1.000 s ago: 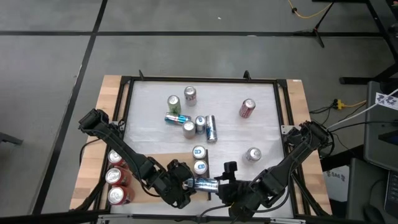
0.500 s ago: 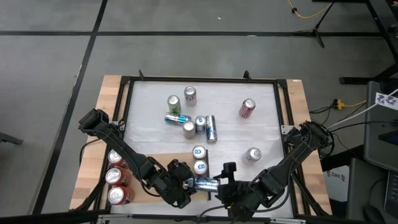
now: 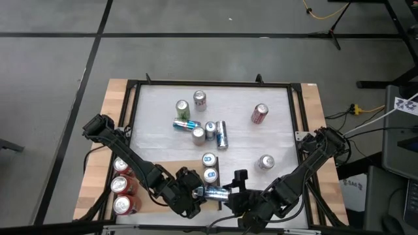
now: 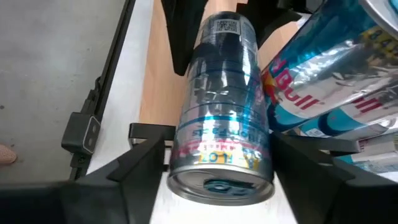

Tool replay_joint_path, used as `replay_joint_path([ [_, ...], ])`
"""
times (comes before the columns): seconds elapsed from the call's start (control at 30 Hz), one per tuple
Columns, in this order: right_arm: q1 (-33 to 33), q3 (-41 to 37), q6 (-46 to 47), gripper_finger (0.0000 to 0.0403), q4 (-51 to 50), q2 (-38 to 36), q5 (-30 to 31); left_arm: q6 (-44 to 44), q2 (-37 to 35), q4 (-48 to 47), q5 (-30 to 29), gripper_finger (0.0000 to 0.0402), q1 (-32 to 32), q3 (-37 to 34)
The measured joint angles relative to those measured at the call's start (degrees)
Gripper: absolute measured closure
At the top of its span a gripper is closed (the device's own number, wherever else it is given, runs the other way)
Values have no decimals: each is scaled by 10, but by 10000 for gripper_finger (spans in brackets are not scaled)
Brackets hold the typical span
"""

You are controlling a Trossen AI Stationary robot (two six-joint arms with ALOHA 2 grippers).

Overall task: Place canned beverage on shelf
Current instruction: Put the blue soda can on the shelf aligned with the blue soda cans

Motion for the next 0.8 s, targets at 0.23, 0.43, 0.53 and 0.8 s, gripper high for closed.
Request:
replay_joint_path([
  [0.23,0,0,0,202,0,0,-5,0,0,0,1,107,0,0],
  [0.43,-1,0,0,181,0,0,-16,0,0,0,2,107,0,0],
  [0.53,-1,0,0,166,0,0,-17,0,0,0,2,107,0,0],
  [0.8,-1,0,0,160,-1,0,-19,0,0,0,1,107,0,0],
])
